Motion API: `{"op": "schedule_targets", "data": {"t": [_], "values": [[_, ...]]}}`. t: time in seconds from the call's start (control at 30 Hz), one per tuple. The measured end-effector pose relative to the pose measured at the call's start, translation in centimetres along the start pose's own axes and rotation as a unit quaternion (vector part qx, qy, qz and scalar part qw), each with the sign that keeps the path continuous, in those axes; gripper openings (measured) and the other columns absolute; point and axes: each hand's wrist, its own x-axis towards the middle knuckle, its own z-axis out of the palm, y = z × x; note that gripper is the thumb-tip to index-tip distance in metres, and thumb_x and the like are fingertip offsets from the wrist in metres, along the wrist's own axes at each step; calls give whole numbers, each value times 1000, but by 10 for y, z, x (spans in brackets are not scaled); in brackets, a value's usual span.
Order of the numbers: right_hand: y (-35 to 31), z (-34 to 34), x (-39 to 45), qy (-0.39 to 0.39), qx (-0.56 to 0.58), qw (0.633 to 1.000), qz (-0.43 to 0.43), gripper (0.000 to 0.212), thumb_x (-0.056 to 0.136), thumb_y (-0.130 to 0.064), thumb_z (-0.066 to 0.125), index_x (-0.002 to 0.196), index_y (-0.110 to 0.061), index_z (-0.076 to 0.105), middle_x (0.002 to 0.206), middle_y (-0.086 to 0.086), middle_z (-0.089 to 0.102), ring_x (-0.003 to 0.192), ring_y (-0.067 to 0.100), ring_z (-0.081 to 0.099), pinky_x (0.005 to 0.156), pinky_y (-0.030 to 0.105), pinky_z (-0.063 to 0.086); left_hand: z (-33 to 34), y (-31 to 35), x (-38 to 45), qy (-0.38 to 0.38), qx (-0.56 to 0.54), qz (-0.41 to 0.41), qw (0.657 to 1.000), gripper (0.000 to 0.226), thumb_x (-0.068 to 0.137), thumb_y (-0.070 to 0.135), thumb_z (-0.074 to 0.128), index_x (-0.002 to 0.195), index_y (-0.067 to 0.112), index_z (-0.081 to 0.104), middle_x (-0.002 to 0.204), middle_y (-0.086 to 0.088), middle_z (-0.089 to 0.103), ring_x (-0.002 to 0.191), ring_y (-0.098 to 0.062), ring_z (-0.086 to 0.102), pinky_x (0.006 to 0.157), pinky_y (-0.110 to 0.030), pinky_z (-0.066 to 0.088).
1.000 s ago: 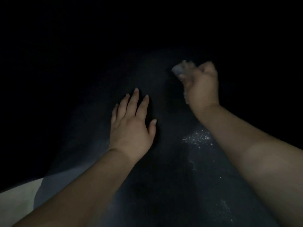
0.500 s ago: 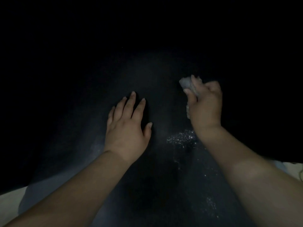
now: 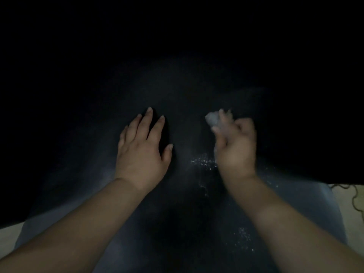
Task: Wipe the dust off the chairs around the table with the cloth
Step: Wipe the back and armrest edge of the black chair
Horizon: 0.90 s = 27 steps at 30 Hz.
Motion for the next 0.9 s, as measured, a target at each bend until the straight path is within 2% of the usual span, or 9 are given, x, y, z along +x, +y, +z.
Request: {"op": "schedule_targets", "data": {"t": [0.13, 0.3, 0.4, 0.47, 0.57, 0.63, 0.73, 0.83, 0.9], "values": [[-4, 0, -8, -86, -24, 992, -94, 37, 93, -24, 52, 129, -26, 58, 112, 16, 53, 100, 28, 48, 84, 29, 38, 3, 4, -6, -3, -5, 6, 1000, 67, 90, 47, 47, 150, 26, 27, 161, -1, 12, 146, -22, 10, 119, -43, 12], [20, -18, 24, -4, -28, 1000, 7, 36, 93, -22, 51, 129, -25, 58, 116, 19, 53, 103, 30, 49, 86, 25, 36, 8, 9, -11, 4, -5, 9, 1000, 66, 90, 43, 52, 149, 23, 31, 160, -2, 16, 145, -24, 15, 118, -46, 16], [9, -13, -9, -44, -26, 998, -48, 37, 91, -16, 59, 128, -17, 61, 106, 19, 53, 97, 31, 50, 85, 30, 42, 9, 17, -9, 2, -8, 20, 1000, 65, 90, 43, 51, 149, 24, 32, 160, -3, 17, 145, -25, 15, 118, -47, 17], [12, -14, -3, -66, -5, 995, -79, 35, 91, -14, 62, 125, -11, 63, 97, 6, 50, 93, 22, 50, 86, 31, 46, 10, 23, -6, 1, -3, 32, 999, 63, 90, 43, 50, 148, 26, 33, 160, -3, 18, 145, -25, 15, 117, -47, 17], [33, -21, 45, 15, 2, 1000, -12, 32, 94, -23, 61, 118, -2, 63, 95, -7, 43, 82, -4, 47, 78, 10, 40, 12, 32, -1, 2, 7, 43, 999, 63, 90, 44, 51, 148, 25, 35, 159, -4, 19, 145, -25, 16, 117, -47, 16], [39, -28, 56, 37, -14, 998, 51, 33, 94, -25, 60, 124, -12, 62, 100, 1, 44, 91, 3, 47, 86, 14, 39, 12, 34, 4, 4, 13, 43, 999, 64, 89, 45, 50, 147, 24, 35, 159, -4, 20, 144, -25, 17, 117, -47, 17], [33, -26, 24, 38, 24, 998, 42, 18, 92, -23, 61, 108, -25, 70, 101, 14, 50, 93, 24, 51, 88, 33, 42, 13, 36, 8, 2, 17, 36, 999, 64, 89, 44, 50, 148, 24, 35, 159, -3, 21, 143, -26, 20, 114, -47, 20], [31, -25, 3, -13, -5, 999, -46, 30, 91, -14, 64, 121, -14, 66, 97, 11, 51, 90, 20, 47, 83, 21, 40, 13, 42, 8, 3, 18, 37, 999, 64, 88, 42, 54, 147, 22, 37, 158, -4, 24, 140, -27, 24, 112, -48, 23], [45, -33, 27, 17, 31, 999, -6, 9, 92, -25, 63, 101, -23, 68, 93, 1, 53, 83, 15, 51, 74, 24, 45, 13, 45, 7, 3, 26, 42, 999, 64, 88, 41, 55, 146, 21, 38, 157, -4, 26, 140, -28, 25, 112, -49, 25]]}}
